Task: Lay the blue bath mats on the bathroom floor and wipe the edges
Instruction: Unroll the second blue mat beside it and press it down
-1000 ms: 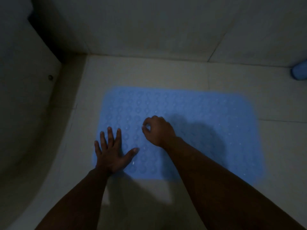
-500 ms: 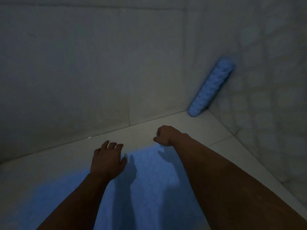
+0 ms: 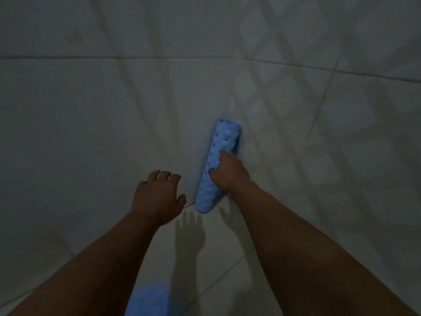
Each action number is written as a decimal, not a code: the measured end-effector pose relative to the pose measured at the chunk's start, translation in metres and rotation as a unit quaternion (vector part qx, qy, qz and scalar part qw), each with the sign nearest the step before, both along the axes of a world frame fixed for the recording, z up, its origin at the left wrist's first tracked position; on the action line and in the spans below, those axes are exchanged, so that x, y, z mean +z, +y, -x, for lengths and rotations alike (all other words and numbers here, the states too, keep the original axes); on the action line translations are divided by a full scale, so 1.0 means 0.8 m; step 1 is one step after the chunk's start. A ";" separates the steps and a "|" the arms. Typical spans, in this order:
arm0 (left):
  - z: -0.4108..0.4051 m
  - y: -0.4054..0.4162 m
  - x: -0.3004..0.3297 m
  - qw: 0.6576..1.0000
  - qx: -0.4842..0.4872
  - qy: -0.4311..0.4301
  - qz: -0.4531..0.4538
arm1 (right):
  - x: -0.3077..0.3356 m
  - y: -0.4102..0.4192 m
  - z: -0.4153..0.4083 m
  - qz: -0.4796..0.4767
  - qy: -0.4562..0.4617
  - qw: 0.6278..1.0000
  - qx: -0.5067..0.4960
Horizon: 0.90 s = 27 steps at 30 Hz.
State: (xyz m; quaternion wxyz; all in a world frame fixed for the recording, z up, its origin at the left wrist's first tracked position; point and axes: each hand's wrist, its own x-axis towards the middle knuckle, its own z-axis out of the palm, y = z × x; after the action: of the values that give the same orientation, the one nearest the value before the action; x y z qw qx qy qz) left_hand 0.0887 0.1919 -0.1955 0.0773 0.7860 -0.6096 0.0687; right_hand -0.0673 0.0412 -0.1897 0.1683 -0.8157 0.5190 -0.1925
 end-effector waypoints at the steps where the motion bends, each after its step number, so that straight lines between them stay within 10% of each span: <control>1: 0.007 -0.017 0.003 1.000 -0.003 0.003 0.006 | 0.011 -0.021 -0.002 0.017 0.007 1.000 -0.003; 13: -0.007 -0.019 -0.024 0.998 0.026 0.051 0.018 | 0.068 -0.088 -0.047 0.118 0.079 0.988 -0.065; 27: -0.055 0.077 0.010 0.965 0.073 0.213 0.132 | 0.064 0.093 -0.121 0.209 0.091 0.962 0.148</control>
State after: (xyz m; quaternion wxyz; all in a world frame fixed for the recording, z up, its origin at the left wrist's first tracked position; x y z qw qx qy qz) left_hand 0.1324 0.2534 -0.1872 0.3031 0.8079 -0.5052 -0.0147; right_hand 0.0296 0.1156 -0.1389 -0.0278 -0.9144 0.3540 -0.1945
